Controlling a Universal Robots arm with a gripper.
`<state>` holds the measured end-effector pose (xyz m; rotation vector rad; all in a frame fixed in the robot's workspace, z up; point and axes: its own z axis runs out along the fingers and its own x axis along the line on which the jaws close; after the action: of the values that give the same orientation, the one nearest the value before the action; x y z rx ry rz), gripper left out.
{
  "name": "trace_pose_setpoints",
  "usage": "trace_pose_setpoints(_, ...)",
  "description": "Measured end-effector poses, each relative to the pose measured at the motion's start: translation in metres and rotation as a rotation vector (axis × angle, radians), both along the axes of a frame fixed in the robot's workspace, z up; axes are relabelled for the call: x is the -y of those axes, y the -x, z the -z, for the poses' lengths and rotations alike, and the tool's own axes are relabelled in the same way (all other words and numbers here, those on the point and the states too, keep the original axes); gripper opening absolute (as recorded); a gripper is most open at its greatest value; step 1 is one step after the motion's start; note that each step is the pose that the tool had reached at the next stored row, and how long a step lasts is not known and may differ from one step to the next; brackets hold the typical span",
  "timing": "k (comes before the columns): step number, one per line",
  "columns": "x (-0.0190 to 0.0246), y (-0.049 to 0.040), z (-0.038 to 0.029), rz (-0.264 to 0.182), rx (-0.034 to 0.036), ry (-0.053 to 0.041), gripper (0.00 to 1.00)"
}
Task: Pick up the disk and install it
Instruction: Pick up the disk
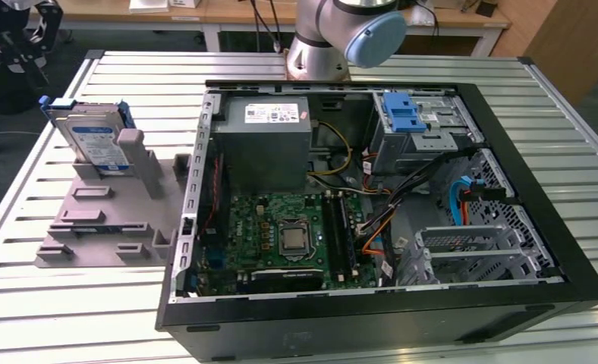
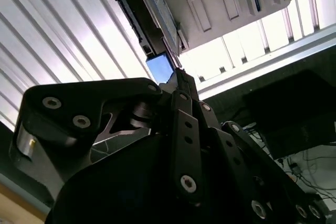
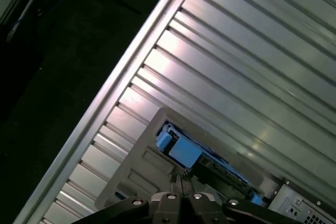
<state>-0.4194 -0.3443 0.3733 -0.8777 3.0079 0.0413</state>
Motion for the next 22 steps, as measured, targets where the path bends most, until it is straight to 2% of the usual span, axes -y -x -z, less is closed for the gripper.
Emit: trace_pose_setpoints(22, 0.0, 0.0024, 0.0001, -0.318, 0.0, 0.005, 0.11)
